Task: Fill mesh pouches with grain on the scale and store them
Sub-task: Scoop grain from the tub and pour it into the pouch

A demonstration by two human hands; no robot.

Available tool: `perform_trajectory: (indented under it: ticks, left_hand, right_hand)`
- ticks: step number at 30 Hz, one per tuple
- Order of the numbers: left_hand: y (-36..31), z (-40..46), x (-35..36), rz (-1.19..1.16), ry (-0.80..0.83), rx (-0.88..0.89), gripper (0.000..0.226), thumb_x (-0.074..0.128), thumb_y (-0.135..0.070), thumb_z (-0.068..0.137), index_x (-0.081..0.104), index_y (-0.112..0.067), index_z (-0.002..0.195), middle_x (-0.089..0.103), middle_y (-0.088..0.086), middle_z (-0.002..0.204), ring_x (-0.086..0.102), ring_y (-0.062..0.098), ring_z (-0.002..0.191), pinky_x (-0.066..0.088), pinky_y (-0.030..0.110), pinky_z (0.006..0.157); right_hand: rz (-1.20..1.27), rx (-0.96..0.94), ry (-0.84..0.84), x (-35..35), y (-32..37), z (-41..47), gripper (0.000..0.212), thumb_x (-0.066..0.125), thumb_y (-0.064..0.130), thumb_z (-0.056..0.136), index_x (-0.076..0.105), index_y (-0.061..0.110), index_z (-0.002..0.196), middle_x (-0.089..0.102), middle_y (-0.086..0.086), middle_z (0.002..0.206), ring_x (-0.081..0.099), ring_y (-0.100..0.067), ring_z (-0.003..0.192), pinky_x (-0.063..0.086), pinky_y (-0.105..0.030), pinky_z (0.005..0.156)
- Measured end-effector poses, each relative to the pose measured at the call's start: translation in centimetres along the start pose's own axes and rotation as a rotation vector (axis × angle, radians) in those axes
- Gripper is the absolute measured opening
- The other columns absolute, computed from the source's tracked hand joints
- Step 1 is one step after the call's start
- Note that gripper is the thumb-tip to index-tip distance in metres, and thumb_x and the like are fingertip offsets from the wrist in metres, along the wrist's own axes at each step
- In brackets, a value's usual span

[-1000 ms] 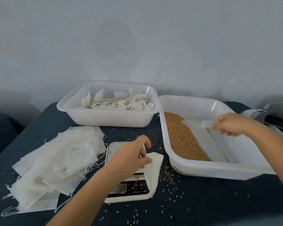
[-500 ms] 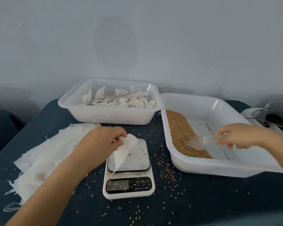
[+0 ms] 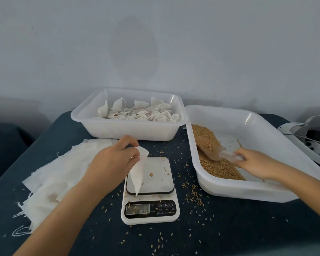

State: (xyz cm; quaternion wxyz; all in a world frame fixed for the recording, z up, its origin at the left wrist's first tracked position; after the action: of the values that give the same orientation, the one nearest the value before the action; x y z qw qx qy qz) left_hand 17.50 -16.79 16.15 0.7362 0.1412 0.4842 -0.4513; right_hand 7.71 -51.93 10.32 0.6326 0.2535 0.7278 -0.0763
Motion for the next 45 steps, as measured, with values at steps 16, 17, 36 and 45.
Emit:
perform_trajectory:
  ticks: [16, 17, 36, 45]
  left_hand:
    - [0.3, 0.7, -1.4, 0.106, 0.045, 0.157, 0.028, 0.076, 0.011, 0.067, 0.072, -0.01, 0.085, 0.068, 0.003, 0.081, 0.066, 0.022, 0.07, 0.054, 0.029, 0.061]
    - [0.3, 0.9, -1.6, 0.133, 0.048, 0.185, 0.035, 0.077, 0.014, 0.062, 0.072, -0.012, 0.084, 0.068, 0.0, 0.081, 0.065, 0.02, 0.069, 0.053, 0.026, 0.06]
    - [1.2, 1.7, 1.5, -0.073, 0.272, 0.203, 0.014, 0.053, -0.01, 0.093, 0.066, -0.015, 0.092, 0.062, -0.006, 0.095, 0.054, 0.011, 0.088, 0.041, 0.025, 0.082]
    - [0.9, 1.7, 1.6, -0.129, 0.396, 0.252, 0.011, 0.059, -0.012, 0.089, 0.067, -0.02, 0.089, 0.062, -0.008, 0.099, 0.058, 0.009, 0.09, 0.048, 0.032, 0.081]
  right_hand:
    - [0.082, 0.048, -0.05, -1.7, -1.4, -1.2, 0.053, 0.054, 0.039, 0.094, 0.043, 0.014, 0.139, 0.057, -0.003, 0.126, 0.054, -0.013, 0.095, 0.037, -0.025, 0.08]
    - [0.094, 0.042, -0.058, -1.6, -1.3, -1.3, 0.051, 0.055, 0.039, 0.093, 0.045, 0.015, 0.138, 0.058, -0.001, 0.118, 0.054, -0.012, 0.092, 0.038, -0.026, 0.079]
    - [0.395, -0.528, 0.055, -6.9, 8.0, -6.3, 0.038, 0.059, 0.052, 0.072, 0.06, 0.053, 0.109, 0.068, 0.02, 0.102, 0.063, 0.003, 0.085, 0.05, -0.013, 0.07]
    - [0.213, -0.66, 0.22, -3.5, 11.9, -5.7, 0.032, 0.052, 0.061, 0.078, 0.056, 0.051, 0.109, 0.063, 0.004, 0.086, 0.058, -0.015, 0.077, 0.048, -0.032, 0.071]
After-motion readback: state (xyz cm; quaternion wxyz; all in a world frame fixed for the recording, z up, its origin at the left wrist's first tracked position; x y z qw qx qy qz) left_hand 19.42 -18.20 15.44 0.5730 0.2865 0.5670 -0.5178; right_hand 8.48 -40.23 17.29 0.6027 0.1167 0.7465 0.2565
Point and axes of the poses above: each hand's wrist, its own z-axis towards the middle knuckle, its own x-axis out of the palm, y = z × x, the point moved 8 cm from there along z, towards the middle knuckle
